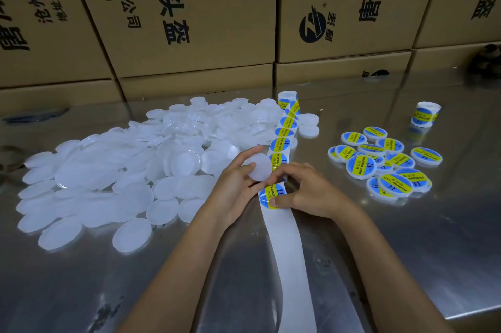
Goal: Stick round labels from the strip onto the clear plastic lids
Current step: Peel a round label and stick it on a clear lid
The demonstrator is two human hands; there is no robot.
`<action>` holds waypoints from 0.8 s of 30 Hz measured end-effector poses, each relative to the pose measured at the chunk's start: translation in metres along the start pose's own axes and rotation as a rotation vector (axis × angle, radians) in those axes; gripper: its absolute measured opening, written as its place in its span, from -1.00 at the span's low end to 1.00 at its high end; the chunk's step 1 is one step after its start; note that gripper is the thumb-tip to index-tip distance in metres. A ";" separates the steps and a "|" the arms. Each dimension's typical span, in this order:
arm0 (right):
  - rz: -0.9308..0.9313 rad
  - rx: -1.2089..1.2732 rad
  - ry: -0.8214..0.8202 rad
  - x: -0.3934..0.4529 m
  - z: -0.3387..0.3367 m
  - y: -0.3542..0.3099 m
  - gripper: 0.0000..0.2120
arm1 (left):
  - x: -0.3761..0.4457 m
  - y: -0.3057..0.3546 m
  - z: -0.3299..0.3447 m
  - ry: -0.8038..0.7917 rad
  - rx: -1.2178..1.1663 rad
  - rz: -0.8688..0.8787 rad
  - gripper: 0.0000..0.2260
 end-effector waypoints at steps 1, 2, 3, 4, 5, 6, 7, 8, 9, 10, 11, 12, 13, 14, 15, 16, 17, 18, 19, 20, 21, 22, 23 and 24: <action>0.002 -0.003 0.005 0.000 0.000 0.000 -0.72 | 0.000 0.000 0.000 0.004 0.008 -0.005 -0.65; 0.007 -0.008 0.008 -0.001 0.000 0.000 -0.73 | 0.001 0.000 0.000 0.005 0.014 -0.007 -0.65; 0.014 -0.007 0.006 -0.001 0.001 0.000 -0.72 | 0.001 0.000 0.000 0.004 0.018 -0.006 -0.65; 0.019 0.000 0.000 -0.001 0.001 0.000 -0.72 | 0.000 0.000 0.001 0.001 0.022 -0.005 -0.66; 0.024 0.010 -0.010 -0.001 0.002 0.000 -0.71 | 0.000 0.000 0.001 -0.002 0.028 -0.003 -0.66; 0.026 0.018 -0.018 -0.001 0.003 -0.001 -0.70 | 0.000 0.000 0.001 -0.002 0.036 -0.003 -0.66; 0.025 0.024 -0.022 -0.001 0.004 -0.002 -0.70 | 0.000 0.000 0.001 -0.001 0.040 -0.002 -0.65; 0.020 0.029 -0.023 -0.001 0.005 -0.003 -0.70 | 0.000 -0.001 0.001 0.001 0.040 -0.002 -0.65; 0.014 0.037 -0.022 -0.001 0.005 -0.004 -0.71 | 0.000 0.000 0.001 0.002 0.037 -0.001 -0.65; 0.008 0.052 -0.020 0.000 0.006 -0.005 -0.74 | 0.000 0.000 0.001 0.002 0.035 0.000 -0.65; 0.003 0.073 -0.020 0.000 0.005 -0.005 -0.76 | 0.001 0.000 0.000 0.002 0.035 0.001 -0.65; 0.002 0.097 -0.020 0.001 0.005 -0.005 -0.78 | 0.001 -0.001 0.000 0.003 0.038 0.001 -0.65; 0.006 0.124 -0.022 0.001 0.005 -0.005 -0.80 | 0.001 -0.001 -0.001 0.005 0.044 0.001 -0.65; 0.010 0.156 -0.026 0.001 0.004 -0.006 -0.81 | 0.001 -0.001 -0.001 0.008 0.051 0.001 -0.65; 0.012 0.195 -0.030 0.000 0.003 -0.006 -0.82 | 0.001 -0.001 -0.001 0.010 0.056 0.001 -0.65; 0.012 0.236 -0.034 0.000 0.002 -0.007 -0.82 | 0.002 -0.001 -0.001 0.012 0.059 0.002 -0.64; 0.015 0.272 -0.037 0.000 0.002 -0.007 -0.82 | 0.002 -0.001 -0.001 0.013 0.061 0.002 -0.64; 0.021 0.305 -0.041 0.000 0.001 -0.007 -0.82 | 0.002 -0.001 -0.001 0.014 0.065 0.004 -0.64; 0.032 0.341 -0.043 0.000 0.000 -0.008 -0.82 | 0.002 -0.001 -0.001 0.015 0.072 0.006 -0.64; 0.047 0.390 -0.040 0.000 -0.001 -0.008 -0.82 | 0.002 0.000 -0.001 0.017 0.082 0.009 -0.65; 0.064 0.463 -0.028 0.000 -0.002 -0.008 -0.83 | 0.002 0.000 -0.002 0.021 0.092 0.011 -0.65; 0.083 0.554 -0.010 0.000 -0.004 -0.008 -0.83 | 0.002 0.000 -0.002 0.028 0.097 0.011 -0.65; 0.099 0.646 0.010 0.000 -0.007 -0.008 -0.83 | 0.003 0.000 -0.002 0.035 0.084 0.003 -0.66; 0.113 0.732 0.030 0.000 -0.010 -0.008 -0.83 | 0.003 -0.001 -0.002 0.037 0.050 -0.014 -0.67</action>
Point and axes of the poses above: each hand's wrist, its own x-axis towards the middle knuckle, its own z-axis out of the palm, y = z × x, the point moved 6 cm from there along x, towards the middle knuckle, and after that the axes turned 8 degrees about y, right-handed, at the moved point
